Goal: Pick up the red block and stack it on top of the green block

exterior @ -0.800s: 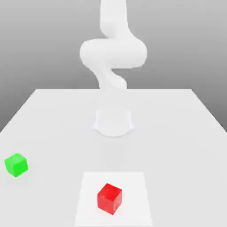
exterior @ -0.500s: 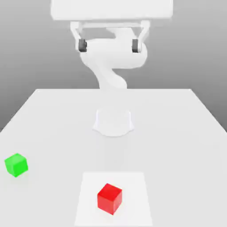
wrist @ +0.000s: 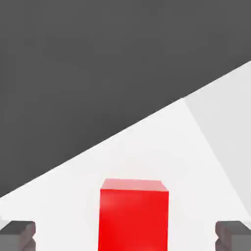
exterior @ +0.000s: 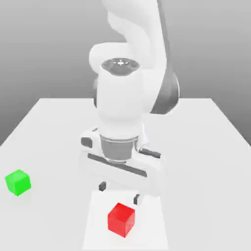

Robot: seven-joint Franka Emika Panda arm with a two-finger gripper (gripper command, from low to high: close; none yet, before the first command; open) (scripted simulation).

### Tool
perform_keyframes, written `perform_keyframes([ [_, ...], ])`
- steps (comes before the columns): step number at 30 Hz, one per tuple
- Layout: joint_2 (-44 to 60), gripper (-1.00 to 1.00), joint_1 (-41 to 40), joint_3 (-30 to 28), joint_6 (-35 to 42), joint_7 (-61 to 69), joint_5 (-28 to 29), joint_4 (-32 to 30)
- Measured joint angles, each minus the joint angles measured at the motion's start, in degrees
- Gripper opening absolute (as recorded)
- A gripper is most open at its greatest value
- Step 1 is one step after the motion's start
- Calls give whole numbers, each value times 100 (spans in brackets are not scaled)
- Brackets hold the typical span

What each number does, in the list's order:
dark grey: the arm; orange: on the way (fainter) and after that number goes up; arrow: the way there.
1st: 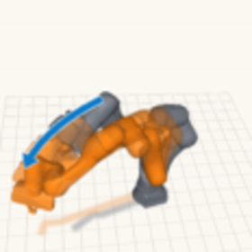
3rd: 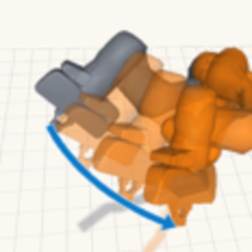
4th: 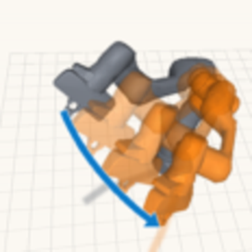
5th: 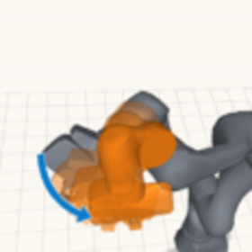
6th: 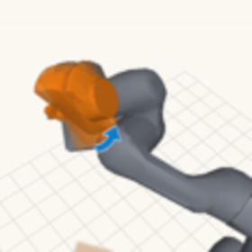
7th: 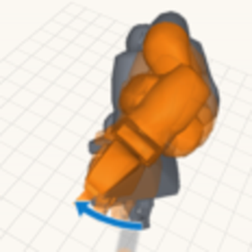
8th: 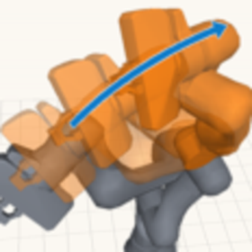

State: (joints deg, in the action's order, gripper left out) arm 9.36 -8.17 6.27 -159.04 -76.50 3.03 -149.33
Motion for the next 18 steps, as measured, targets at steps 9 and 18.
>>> perform_keyframes([
  [9, 813, -100, 153, -198, -681, -187, 217, 102],
  [18, -267, -100, -148, -248, 239, -130, -129, -63],
])
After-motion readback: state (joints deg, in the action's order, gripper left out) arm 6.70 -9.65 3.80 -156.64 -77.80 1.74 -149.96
